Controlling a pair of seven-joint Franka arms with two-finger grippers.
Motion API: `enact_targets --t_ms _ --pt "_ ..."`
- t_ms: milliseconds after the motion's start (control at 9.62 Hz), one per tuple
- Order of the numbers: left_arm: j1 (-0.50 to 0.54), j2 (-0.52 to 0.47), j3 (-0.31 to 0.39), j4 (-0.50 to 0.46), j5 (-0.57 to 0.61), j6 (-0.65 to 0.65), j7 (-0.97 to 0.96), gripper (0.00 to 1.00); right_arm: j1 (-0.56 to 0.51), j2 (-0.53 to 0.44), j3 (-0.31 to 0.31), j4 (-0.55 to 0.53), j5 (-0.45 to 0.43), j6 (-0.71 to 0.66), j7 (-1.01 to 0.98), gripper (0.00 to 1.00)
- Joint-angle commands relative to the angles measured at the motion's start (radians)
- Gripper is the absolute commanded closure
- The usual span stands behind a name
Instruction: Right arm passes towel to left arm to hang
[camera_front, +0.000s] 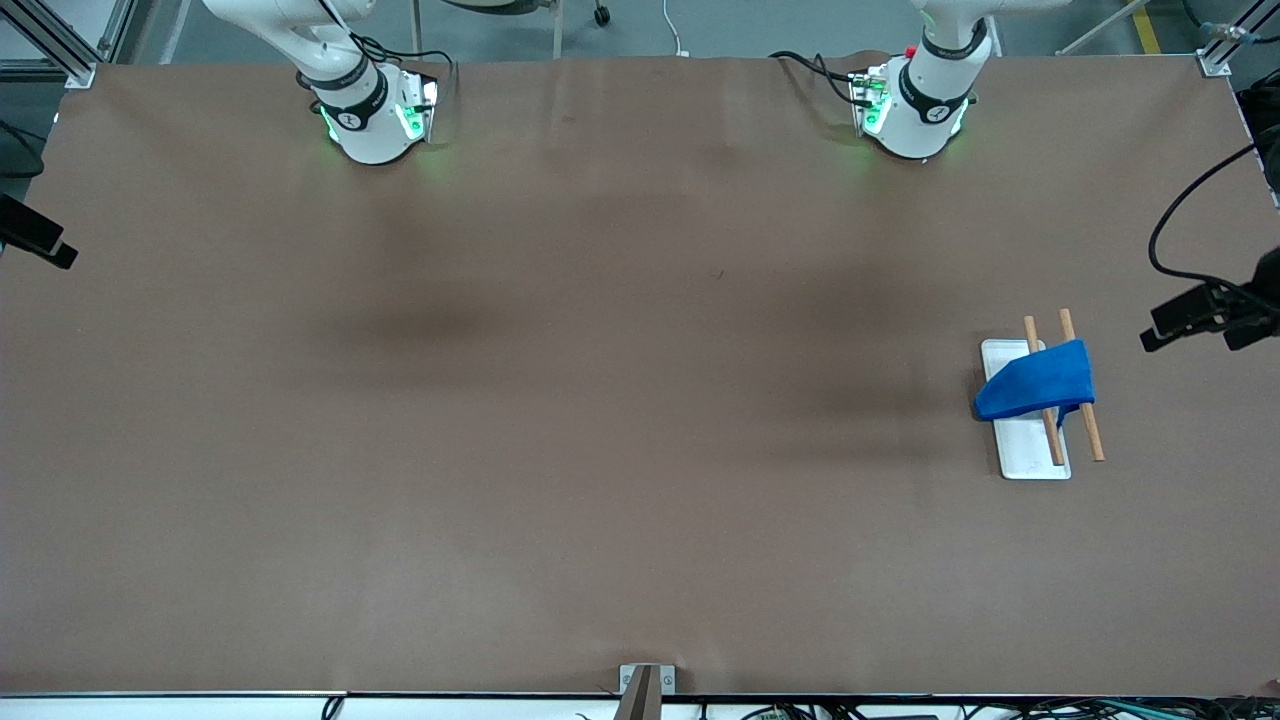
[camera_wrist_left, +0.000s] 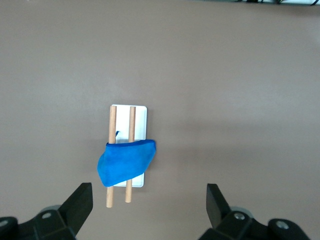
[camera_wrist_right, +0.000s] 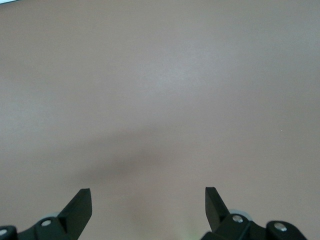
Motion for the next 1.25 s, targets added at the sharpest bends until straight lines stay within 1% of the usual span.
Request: enact_targets --t_ms 0,104,208,416,520,832,1040,1144 --pt "0.008 -0.022 -0.055 0.049 0.033 -0.082 -0.031 0.0 -0.019 0.002 0.011 0.014 0.008 -0.013 -0.015 0.0" --pt "0.009 -0.019 -0.056 0.129 0.024 -0.183 -0.028 0.0 -0.02 0.002 0.011 0.014 0.008 -0.013 -0.015 0.0" --pt "0.014 -0.048 -0.052 0.133 0.022 -0.232 -0.027 0.0 -0.022 0.002 0.011 0.013 0.009 -0.013 -0.015 0.0" --pt "0.014 -0.111 -0.052 0.099 0.019 -0.291 -0.031 0.0 -0.017 0.002 0.011 0.014 0.009 -0.011 -0.015 0.0" --pt "0.012 -0.109 -0.055 0.102 0.021 -0.315 -0.031 0.0 -0.017 0.002 0.012 0.013 0.011 -0.011 -0.015 0.0" --pt "0.012 -0.1 -0.058 0.097 0.021 -0.319 -0.016 0.0 -0.024 0.002 0.012 0.013 0.011 -0.013 -0.013 0.0" --pt "0.012 -0.108 -0.058 0.073 -0.016 -0.317 0.004 0.0 -0.022 0.002 0.012 0.013 0.011 -0.014 -0.013 0.0" --pt "0.012 -0.105 -0.056 0.073 -0.016 -0.317 0.004 0.0 -0.022 0.002 0.012 0.011 0.011 -0.017 -0.013 0.0"
